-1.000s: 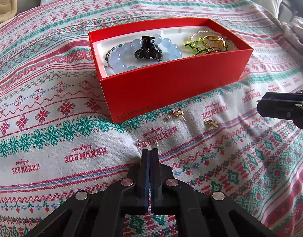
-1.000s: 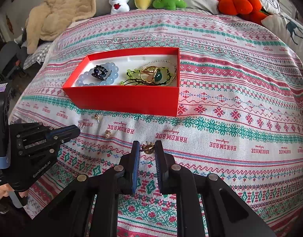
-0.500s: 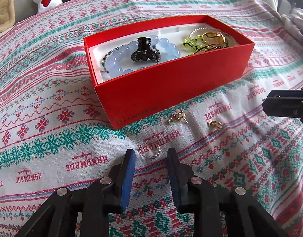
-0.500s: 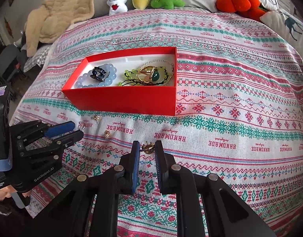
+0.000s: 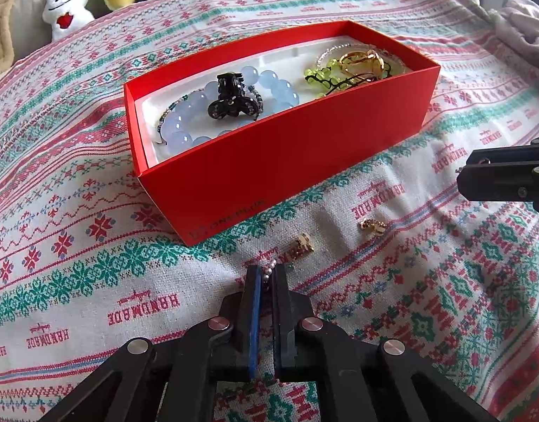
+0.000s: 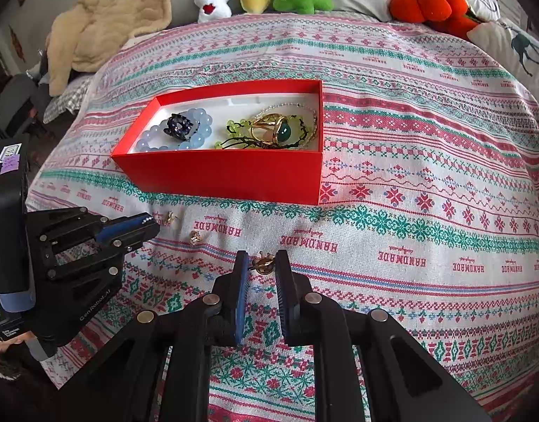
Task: Organize jewelry
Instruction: 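Grasp the thin silver ring with the left tool while the right holds its ring, then carry both rings over the red box and open both tools to release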
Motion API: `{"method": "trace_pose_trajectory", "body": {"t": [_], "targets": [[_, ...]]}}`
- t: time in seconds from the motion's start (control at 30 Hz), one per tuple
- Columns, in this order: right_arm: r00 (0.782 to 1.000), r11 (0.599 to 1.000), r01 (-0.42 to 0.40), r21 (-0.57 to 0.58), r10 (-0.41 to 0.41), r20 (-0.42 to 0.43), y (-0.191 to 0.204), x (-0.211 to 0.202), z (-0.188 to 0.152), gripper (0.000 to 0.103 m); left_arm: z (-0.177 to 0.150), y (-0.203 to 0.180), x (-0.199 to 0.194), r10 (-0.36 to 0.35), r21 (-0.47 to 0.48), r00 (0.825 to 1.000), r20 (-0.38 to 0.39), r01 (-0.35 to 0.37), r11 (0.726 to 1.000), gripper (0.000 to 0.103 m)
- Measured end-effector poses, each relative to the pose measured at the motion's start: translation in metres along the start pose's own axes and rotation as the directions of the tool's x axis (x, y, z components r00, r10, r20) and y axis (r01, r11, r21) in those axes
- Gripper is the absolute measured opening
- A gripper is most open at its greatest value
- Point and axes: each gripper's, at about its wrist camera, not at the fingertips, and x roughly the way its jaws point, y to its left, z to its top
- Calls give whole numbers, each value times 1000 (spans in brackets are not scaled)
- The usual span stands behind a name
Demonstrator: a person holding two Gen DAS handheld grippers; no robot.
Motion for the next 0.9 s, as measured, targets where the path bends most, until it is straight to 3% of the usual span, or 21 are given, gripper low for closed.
{"method": "trace_pose_trajectory", "body": {"t": [0.37, 0.67, 0.9], "targets": [[1000, 1000, -8, 6, 8, 17, 0, -6, 7, 16, 3, 2, -28, -30, -26, 998, 54, 32, 999, 0], [998, 999, -39, 19, 38, 51, 6, -18, 35, 16, 39, 13, -60, -25, -48, 994, 110, 30, 998, 0], [996, 998, -60, 10, 60, 66, 16, -13, 73, 16, 71, 30, -42, -12, -110, 995, 100, 23, 994, 0]]}}
